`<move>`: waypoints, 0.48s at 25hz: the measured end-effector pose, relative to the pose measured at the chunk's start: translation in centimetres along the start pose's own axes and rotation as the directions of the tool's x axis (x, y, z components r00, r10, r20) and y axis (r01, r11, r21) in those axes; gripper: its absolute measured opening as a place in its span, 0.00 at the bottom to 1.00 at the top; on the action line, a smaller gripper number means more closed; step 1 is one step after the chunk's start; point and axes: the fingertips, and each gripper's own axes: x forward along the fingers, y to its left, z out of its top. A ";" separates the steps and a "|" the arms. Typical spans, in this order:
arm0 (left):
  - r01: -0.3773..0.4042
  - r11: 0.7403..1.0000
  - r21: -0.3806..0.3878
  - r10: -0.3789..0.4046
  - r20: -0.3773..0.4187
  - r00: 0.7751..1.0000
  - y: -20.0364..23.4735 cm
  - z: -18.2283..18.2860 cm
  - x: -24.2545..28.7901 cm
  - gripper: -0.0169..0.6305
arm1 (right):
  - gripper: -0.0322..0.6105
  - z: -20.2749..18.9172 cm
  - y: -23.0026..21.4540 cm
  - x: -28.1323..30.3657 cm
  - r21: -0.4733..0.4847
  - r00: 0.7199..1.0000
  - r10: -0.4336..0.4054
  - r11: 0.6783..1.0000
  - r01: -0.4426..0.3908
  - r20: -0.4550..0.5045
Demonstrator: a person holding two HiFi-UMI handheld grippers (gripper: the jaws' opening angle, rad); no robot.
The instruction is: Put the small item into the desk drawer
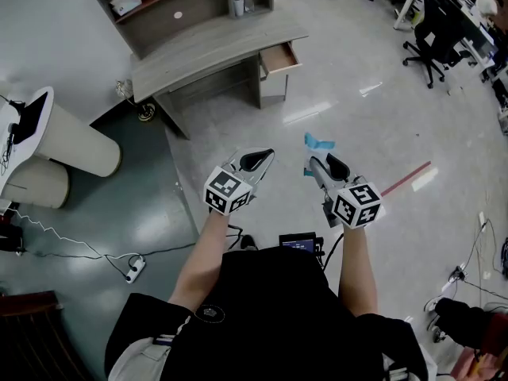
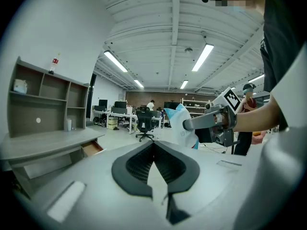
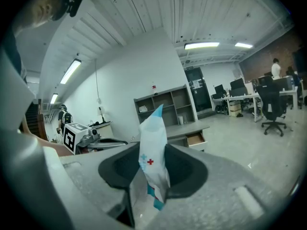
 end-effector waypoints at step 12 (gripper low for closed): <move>-0.023 1.000 0.005 0.023 -0.025 0.999 -2.2 -0.1 3.3 0.03 | 0.29 -0.2 -3.8 -2.1 0.025 1.000 0.022 0.999 -0.022 -0.001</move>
